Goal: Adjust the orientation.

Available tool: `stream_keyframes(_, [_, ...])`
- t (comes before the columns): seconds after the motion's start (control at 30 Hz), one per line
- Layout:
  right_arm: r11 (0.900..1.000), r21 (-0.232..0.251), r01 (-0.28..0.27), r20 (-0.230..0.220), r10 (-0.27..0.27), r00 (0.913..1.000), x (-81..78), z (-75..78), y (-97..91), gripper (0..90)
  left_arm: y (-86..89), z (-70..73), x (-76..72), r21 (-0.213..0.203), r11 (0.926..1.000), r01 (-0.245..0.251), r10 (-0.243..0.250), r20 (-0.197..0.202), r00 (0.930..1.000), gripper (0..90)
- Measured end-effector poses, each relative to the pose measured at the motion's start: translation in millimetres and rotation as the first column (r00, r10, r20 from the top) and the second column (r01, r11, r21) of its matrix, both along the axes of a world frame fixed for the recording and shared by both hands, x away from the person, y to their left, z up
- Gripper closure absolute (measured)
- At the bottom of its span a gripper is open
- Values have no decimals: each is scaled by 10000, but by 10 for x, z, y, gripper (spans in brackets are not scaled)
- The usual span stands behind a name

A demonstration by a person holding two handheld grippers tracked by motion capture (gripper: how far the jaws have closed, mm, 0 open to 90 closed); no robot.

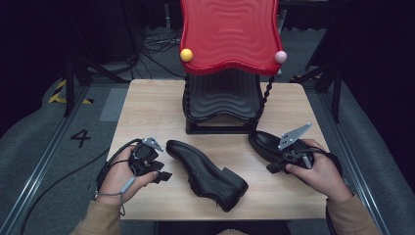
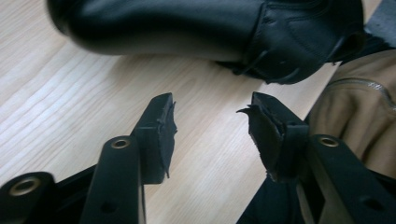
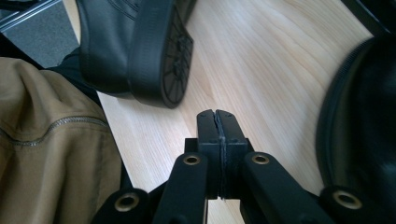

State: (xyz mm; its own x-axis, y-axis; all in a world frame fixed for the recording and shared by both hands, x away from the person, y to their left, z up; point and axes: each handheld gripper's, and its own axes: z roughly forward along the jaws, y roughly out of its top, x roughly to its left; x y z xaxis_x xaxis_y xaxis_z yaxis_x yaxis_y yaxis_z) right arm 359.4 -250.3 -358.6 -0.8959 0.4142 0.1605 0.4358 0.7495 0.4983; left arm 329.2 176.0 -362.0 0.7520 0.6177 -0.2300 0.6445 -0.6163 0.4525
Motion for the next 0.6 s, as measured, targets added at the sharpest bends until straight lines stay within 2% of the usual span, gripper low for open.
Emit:
stream_keyframes(0.13, [9997,62,-236,3,236,9997,-23,-35,102,900,-59,13,3,-303,9993,241,-241,4,9997,623])
stream_keyframes(0.23, [9985,225,-496,1,496,9988,-49,-57,174,900,-104,11,2,-334,9987,379,-381,-61,9993,666])
stream_keyframes(0.33, [9958,425,-815,-23,817,9967,-66,-78,252,900,-127,-4,5,-287,9986,438,-441,-102,9990,666])
stream_keyframes(0.43, [9947,395,-952,-19,953,9954,-78,-119,362,900,-135,3,-1,-301,9987,423,-425,-54,9991,676])
stream_keyframes(0.57, [9929,292,-1155,-53,1157,9933,-80,-190,510,900,-179,28,-13,-566,9969,546,-538,161,9984,702])
stream_keyframes(0.6, [9922,292,-1213,-68,1216,9926,-86,-207,555,900,-257,51,-29,-645,9957,661,-642,308,9975,704])
